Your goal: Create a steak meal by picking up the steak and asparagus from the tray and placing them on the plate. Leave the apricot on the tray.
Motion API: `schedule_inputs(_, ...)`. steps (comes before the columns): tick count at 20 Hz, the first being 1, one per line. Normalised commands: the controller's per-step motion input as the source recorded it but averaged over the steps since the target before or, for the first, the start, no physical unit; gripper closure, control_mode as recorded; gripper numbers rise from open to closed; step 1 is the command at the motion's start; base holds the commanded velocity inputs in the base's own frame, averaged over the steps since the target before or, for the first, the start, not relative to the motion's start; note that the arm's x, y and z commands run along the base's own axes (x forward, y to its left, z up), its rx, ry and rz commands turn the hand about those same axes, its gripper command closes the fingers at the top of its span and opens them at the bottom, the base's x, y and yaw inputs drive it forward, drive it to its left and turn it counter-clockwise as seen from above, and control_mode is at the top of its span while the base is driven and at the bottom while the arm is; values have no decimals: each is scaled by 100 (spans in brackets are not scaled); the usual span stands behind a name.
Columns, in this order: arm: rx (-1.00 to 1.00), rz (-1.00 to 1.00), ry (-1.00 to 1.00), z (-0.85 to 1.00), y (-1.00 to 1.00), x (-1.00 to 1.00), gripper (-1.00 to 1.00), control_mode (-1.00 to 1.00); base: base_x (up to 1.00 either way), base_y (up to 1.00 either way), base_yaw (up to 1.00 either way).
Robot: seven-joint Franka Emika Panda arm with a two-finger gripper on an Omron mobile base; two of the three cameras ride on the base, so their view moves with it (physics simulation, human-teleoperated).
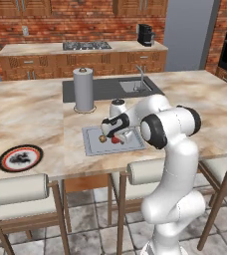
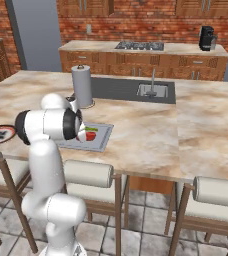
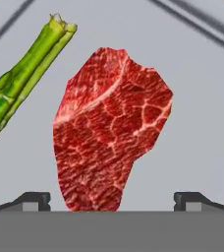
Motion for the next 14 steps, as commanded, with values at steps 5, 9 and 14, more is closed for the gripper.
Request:
schedule_inputs(5, 3, -7, 0, -12, 0, 35, -100, -100, 0, 0, 0)
schedule_inputs(9, 1, -6, 0, -21, 0, 30, -100, -100, 0, 0, 0)
schedule_inputs(14, 0, -7, 0, -44, 0, 3, -100, -100, 0, 0, 0)
